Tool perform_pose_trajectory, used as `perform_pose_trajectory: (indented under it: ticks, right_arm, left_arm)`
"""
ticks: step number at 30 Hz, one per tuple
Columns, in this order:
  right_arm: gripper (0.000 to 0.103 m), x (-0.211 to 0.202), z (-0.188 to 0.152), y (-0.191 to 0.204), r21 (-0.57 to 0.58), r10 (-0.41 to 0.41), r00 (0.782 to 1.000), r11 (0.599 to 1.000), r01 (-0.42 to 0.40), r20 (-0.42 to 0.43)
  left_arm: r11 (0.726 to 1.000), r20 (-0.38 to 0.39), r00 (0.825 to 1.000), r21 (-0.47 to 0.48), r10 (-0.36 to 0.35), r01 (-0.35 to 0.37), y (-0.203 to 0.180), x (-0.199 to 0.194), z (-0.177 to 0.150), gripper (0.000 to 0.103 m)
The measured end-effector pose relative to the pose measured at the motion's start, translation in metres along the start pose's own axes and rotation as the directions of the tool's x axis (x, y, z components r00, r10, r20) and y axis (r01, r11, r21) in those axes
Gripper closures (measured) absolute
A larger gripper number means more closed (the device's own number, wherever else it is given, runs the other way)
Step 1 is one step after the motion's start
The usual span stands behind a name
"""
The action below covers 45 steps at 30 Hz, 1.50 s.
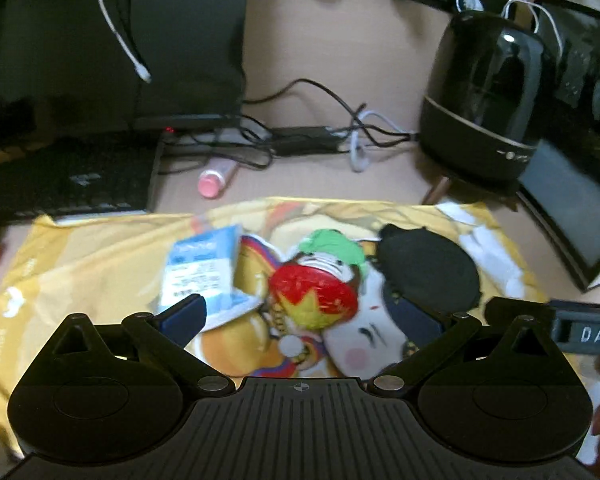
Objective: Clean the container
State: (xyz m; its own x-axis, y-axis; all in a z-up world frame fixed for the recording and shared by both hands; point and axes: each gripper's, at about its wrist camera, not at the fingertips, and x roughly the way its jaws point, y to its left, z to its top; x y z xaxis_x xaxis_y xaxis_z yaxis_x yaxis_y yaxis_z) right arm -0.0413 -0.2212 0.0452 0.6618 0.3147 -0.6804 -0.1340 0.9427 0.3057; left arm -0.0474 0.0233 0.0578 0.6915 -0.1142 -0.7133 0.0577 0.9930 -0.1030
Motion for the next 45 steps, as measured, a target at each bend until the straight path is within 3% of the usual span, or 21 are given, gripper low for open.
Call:
perform_pose_trajectory:
  ticks: [6,12,20,45]
  right_arm:
    - [0.0,0.005,0.002,0.017,-0.07,-0.017,1.0,0.997,0.015,-0.021]
    - [0.0,0.006,-0.003,0.025,-0.092,-0.034,0.998,0.995,0.03,-0.046]
    - [0.0,0.007,-0.007,0.027,-0.102,-0.033,0.997,0.994,0.026,-0.068]
    - [0.0,0.011,-0.01,0.031,-0.112,-0.01,0.994,0.994,-0.002,-0.11]
  left_arm:
    - [0.992,-0.092,0.991,0.085,0.096,-0.089,-0.01,0.012,-0.004,0.0]
    - [0.997,-0.091,0.993,0.041,0.07,-0.066,-0.004,0.005,-0.009,0.0]
    - [0.989,-0.108,0.985,0.064,0.138,-0.132,-0.006,0.004,-0.012,0.0]
    - [0.985,-0.155,0.974,0.065,0.167,-0.159,-0.002,0.002,-0.018,0.0]
